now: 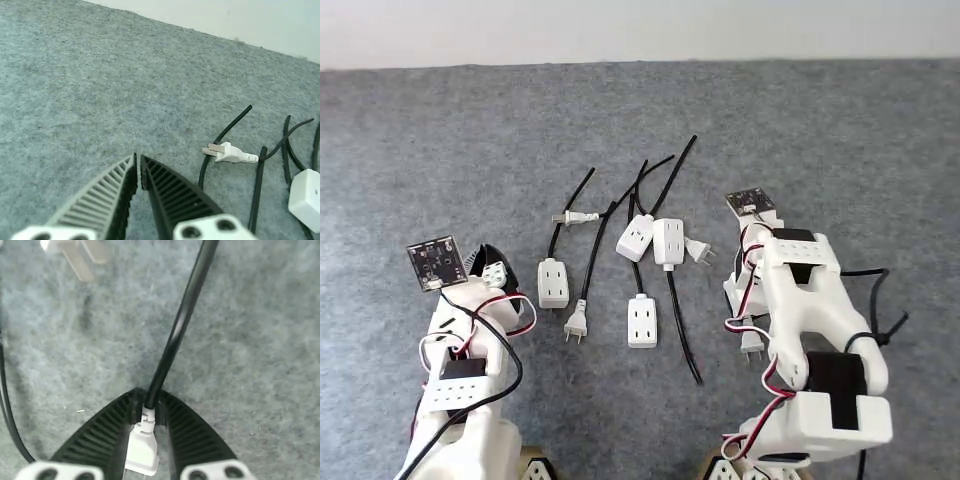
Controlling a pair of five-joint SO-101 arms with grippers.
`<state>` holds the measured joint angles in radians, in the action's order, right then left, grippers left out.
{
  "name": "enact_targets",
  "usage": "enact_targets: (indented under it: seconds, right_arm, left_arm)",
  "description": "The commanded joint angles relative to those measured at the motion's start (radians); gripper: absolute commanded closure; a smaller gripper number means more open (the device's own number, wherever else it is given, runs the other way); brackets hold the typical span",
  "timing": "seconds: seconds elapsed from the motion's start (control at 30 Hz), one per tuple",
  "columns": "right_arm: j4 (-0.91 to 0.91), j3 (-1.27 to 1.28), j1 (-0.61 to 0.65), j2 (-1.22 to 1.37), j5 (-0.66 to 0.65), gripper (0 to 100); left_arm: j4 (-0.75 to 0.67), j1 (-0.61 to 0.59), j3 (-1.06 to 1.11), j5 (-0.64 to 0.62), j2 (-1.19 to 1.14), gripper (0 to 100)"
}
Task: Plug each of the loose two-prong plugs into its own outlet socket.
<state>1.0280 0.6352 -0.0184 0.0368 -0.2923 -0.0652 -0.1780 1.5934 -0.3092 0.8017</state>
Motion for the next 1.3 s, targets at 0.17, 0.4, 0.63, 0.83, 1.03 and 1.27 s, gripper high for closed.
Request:
enact_targets:
  seconds: [0.17,0.4,0.63,0.83,1.03,1.27]
  right_arm:
    - [0.12,-0.11,0.022,-0.015,-0.006,99.1]
    - [0.242,-0.16,0.205,-0.211,0.069,99.1]
    - [0.24,-0.158,0.415,-0.395,0.199,99.1]
    - [0.07,-0.13,0.522,-0.386,0.307,99.1]
    - [-0.151,-0.011,0.573,-0.389,0.315,99.1]
    - [-0.166,0.028,0.59,-0.39,0.285,99.1]
  left_arm:
    - [0.0,-0.005,-0.007,0.008,0.025,98]
    - [0.0,-0.003,-0.008,0.008,0.025,98]
    - [0.0,-0.003,-0.008,0.008,0.025,98]
    - [0.0,-0.003,-0.008,0.008,0.025,98]
    - [0.0,-0.003,-0.008,0.008,0.025,98]
    - [0.008,-0.006,-0.024,0.028,0.015,98]
